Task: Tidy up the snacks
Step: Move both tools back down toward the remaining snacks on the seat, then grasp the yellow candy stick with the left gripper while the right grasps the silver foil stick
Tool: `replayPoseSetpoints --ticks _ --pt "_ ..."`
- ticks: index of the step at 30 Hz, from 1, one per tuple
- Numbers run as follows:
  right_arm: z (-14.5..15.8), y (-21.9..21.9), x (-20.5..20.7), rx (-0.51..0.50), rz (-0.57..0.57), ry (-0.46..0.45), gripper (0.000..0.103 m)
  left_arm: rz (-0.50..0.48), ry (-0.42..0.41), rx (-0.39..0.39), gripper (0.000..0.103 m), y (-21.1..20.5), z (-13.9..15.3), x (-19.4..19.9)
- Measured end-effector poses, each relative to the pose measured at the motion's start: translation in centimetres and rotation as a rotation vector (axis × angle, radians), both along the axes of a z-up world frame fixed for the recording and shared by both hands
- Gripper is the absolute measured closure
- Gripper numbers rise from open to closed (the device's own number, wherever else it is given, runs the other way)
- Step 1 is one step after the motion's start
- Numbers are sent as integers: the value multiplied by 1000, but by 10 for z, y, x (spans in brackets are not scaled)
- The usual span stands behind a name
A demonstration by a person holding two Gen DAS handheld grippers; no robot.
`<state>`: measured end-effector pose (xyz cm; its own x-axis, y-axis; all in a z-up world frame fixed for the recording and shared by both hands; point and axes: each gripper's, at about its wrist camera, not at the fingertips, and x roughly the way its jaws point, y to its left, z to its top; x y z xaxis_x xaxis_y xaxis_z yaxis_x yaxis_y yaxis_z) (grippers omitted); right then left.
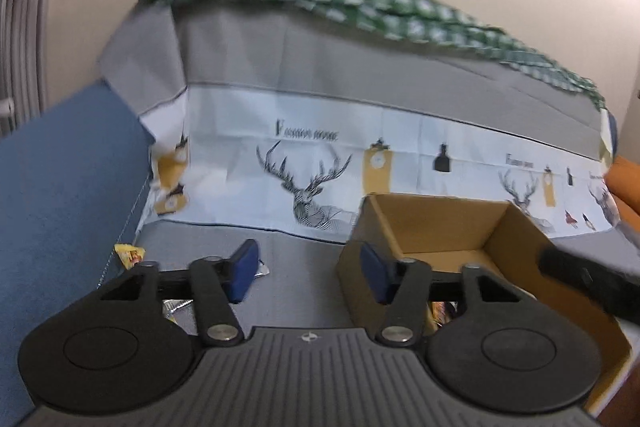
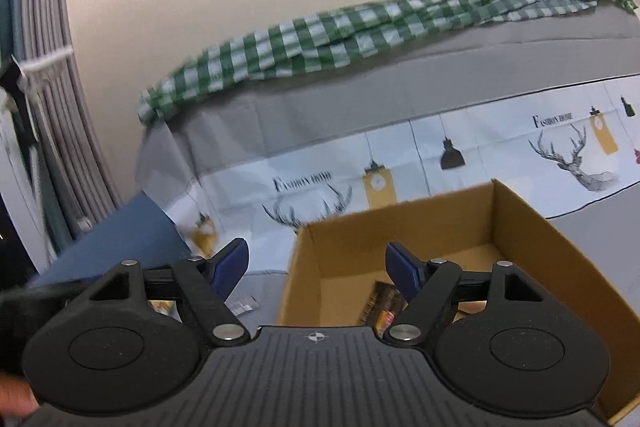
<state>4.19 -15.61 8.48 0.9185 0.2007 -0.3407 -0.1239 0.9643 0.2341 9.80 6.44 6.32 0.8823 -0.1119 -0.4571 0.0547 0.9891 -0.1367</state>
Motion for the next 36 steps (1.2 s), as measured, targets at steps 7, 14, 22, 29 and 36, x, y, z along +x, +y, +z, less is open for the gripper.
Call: replayPoseSetpoints --ticks 7,14,22,29,36 --pt "-10 7 12 1 16 58 65 180 110 -46 67 46 -31 49" --pt "-9 18 20 -2 100 62 71 456 283 -59 28 82 -52 83" --pt "-16 36 31 -48 143 84 71 560 397 -98 28 99 -74 109" --pt "-13 50 29 -56 212 30 71 612 494 -190 79 118 -91 116" --pt "4 87 69 -5 315 117 91 668 538 -369 81 140 -96 103"
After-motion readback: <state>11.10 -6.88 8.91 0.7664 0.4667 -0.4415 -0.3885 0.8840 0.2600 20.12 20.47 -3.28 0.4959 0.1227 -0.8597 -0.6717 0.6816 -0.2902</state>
